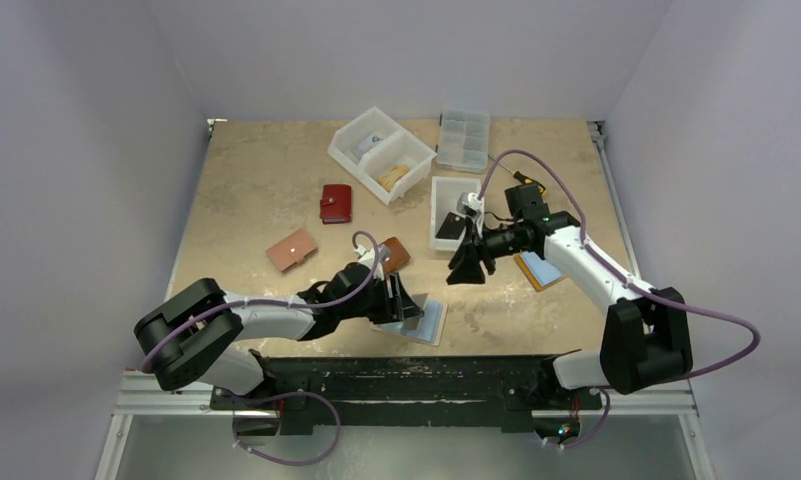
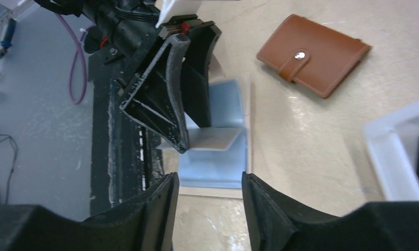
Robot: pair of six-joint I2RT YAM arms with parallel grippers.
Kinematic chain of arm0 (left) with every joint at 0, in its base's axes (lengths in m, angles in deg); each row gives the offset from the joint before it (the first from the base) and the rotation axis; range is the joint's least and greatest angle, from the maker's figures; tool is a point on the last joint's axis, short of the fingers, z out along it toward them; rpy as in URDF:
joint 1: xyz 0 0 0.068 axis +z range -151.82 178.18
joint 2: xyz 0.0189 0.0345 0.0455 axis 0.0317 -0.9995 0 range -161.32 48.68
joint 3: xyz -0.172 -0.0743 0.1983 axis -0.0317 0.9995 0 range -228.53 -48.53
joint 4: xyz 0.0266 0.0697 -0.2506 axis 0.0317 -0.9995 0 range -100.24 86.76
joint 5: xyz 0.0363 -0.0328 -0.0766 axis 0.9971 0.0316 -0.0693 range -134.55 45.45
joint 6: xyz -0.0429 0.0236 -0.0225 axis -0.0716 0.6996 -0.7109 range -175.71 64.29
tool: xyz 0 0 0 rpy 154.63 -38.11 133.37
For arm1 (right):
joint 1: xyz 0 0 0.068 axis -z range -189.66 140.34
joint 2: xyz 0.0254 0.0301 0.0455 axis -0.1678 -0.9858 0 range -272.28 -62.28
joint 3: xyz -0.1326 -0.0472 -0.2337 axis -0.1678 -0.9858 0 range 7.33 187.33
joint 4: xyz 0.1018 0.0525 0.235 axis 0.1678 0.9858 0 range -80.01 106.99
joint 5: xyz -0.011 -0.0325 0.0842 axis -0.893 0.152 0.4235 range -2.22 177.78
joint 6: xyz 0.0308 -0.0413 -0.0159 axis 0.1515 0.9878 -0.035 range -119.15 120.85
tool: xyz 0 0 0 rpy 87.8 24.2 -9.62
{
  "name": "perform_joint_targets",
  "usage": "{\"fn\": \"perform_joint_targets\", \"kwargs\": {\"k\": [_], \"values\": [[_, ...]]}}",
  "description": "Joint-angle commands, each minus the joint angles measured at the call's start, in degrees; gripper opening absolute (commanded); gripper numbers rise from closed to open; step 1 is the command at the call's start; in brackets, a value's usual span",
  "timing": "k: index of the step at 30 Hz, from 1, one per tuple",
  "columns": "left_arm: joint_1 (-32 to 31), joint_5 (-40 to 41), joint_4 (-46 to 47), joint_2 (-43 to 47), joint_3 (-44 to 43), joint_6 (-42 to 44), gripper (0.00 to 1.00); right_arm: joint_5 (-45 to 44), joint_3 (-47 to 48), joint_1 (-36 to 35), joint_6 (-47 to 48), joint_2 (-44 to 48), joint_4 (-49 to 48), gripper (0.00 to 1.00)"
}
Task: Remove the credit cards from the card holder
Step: Remove the credit card from the card holder.
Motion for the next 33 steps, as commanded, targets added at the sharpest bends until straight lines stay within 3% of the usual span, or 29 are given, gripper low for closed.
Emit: {"fn": "perform_joint_targets", "kwargs": {"k": [1, 5, 9, 22, 28, 33], "values": [[1.54, -4.59, 14.23, 1.90, 3.08, -5.25, 0.26, -2.06, -1.59, -4.62, -10.16, 0.23, -7.98, 0.50], [2.33, -4.94, 16.45, 2.30, 4.76, -6.26, 0.26, -5.95, -1.79, -5.93, -13.67, -2.26, -12.10, 0.26], [3.09, -5.37, 19.03, 2.55, 6.62, -7.50, 0.26, -10.75, -0.50, -8.78, -9.06, -5.34, -9.99, 0.11], [4.17, -6.70, 21.57, 1.68, 7.92, -8.54, 0.28, -14.92, 6.81, -17.89, -3.96, -14.92, -4.28, 0.06], [4.27, -6.73, 21.23, 1.04, 8.26, -8.89, 0.52, -12.14, 11.33, -19.19, -5.60, -18.86, -1.46, 0.05], [4.29, -5.34, 17.07, 2.51, 7.77, -8.01, 0.63, -9.74, 11.57, -21.32, -5.40, -19.99, -0.78, 0.05]]}}
